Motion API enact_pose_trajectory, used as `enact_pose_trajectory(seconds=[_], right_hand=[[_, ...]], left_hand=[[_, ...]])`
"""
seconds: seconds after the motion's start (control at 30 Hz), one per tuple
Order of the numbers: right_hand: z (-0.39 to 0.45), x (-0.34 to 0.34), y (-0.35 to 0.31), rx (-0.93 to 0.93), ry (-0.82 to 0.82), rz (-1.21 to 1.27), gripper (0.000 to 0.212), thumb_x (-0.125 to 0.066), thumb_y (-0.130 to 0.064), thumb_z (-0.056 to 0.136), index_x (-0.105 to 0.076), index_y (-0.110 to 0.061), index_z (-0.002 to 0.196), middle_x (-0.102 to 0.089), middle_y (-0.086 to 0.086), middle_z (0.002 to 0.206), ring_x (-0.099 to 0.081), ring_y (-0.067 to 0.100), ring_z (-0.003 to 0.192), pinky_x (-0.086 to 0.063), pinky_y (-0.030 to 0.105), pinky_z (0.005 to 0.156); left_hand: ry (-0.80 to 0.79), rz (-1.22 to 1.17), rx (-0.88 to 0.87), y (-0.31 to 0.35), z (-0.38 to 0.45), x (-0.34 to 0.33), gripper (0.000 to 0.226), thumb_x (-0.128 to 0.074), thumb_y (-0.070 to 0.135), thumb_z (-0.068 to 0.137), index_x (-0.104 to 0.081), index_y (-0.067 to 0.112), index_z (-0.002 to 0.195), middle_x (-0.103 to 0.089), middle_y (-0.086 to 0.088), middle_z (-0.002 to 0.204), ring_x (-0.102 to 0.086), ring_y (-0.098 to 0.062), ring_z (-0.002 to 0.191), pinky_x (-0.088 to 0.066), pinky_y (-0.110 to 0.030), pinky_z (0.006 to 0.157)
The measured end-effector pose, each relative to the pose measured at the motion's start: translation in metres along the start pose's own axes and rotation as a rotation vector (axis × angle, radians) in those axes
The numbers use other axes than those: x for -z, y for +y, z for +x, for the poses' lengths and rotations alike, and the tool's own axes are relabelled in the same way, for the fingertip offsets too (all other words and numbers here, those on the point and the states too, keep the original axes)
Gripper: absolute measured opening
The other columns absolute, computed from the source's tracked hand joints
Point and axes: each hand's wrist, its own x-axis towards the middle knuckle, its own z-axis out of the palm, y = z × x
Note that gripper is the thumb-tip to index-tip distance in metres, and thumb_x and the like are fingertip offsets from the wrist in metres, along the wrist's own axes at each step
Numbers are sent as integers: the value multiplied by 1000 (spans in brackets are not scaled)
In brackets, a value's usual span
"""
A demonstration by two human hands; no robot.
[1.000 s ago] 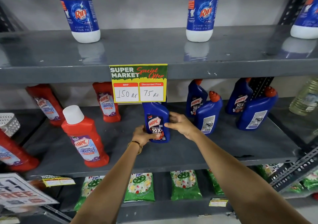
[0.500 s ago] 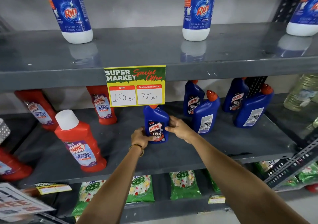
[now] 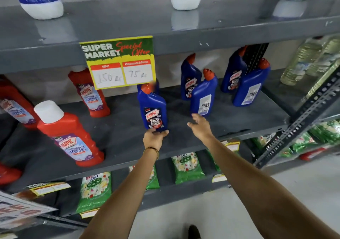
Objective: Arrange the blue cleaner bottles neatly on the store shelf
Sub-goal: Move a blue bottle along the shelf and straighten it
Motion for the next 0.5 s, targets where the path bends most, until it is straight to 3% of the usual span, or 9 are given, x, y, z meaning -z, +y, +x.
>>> enact_pose_trajectory(seconds=[0.13, 0.23, 0.37, 0.5], right_hand=[[2, 29, 13, -24, 147, -28, 48, -55, -14, 89, -39, -7, 135, -47, 16, 140, -47, 31, 127, -41, 36, 98], [14, 52, 20, -35, 175, -5, 54, -58, -14, 88, -37, -6, 137, -47, 16, 141, -47, 30, 128, -40, 37, 100], [39, 79, 20, -57, 112, 56, 63, -64, -16, 84, -34, -10, 139, -42, 12, 146, -44, 26, 131, -40, 35, 103], [71, 105, 17, 14, -20, 56, 75, -72, -12, 76, -33, -11, 140, -41, 17, 145, -43, 29, 131, -40, 39, 103]], left_hand=[[-87, 29, -24, 14, -6, -37, 53, -81, 26, 62, -59, 5, 105, -70, -12, 94, -65, -30, 99, -51, -44, 96], [-120, 110, -82, 33, -9, -62, 65, -80, 26, 65, -53, 1, 118, -66, -19, 114, -62, -32, 107, -48, -43, 98], [-122, 180, -147, 59, -5, -91, 68, -78, 22, 69, -49, 0, 126, -58, -18, 128, -56, -28, 117, -43, -38, 104], [-143, 259, -196, 75, 9, -121, 83, -82, 12, 62, -41, 3, 133, -49, -18, 138, -48, -29, 126, -39, -44, 107]])
